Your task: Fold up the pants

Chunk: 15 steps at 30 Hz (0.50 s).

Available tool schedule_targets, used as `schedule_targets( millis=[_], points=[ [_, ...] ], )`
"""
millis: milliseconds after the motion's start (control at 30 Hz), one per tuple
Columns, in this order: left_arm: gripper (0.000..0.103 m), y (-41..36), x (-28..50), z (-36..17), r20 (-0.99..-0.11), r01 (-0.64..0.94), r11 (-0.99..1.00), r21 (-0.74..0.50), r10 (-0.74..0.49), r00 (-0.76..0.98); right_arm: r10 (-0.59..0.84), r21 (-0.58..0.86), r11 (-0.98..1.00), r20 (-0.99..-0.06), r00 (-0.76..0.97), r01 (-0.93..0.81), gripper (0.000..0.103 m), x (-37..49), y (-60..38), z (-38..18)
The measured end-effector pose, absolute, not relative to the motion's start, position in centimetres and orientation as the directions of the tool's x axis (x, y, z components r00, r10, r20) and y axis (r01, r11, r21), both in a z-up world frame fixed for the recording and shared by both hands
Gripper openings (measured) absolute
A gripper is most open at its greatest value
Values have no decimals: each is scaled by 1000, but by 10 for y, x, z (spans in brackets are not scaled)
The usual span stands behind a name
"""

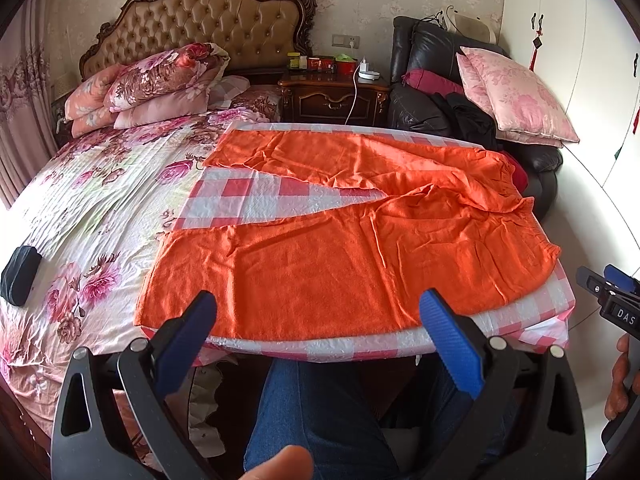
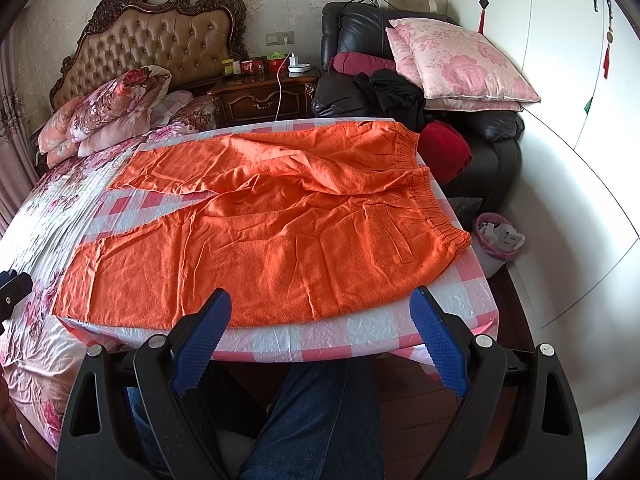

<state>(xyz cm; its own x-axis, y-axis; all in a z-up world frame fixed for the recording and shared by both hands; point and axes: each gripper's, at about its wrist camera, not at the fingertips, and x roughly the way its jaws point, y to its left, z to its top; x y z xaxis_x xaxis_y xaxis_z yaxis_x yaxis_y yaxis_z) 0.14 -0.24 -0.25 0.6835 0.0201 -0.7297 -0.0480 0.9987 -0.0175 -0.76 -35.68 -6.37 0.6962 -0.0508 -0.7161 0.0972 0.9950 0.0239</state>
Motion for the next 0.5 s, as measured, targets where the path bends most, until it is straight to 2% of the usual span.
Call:
schedule_targets(
  millis=[500],
  points=[
    [101, -3, 3, 0, -729, -47, 999, -16, 20, 684, -52, 23, 995, -716, 696, 98, 88, -8, -357, -63]
  ],
)
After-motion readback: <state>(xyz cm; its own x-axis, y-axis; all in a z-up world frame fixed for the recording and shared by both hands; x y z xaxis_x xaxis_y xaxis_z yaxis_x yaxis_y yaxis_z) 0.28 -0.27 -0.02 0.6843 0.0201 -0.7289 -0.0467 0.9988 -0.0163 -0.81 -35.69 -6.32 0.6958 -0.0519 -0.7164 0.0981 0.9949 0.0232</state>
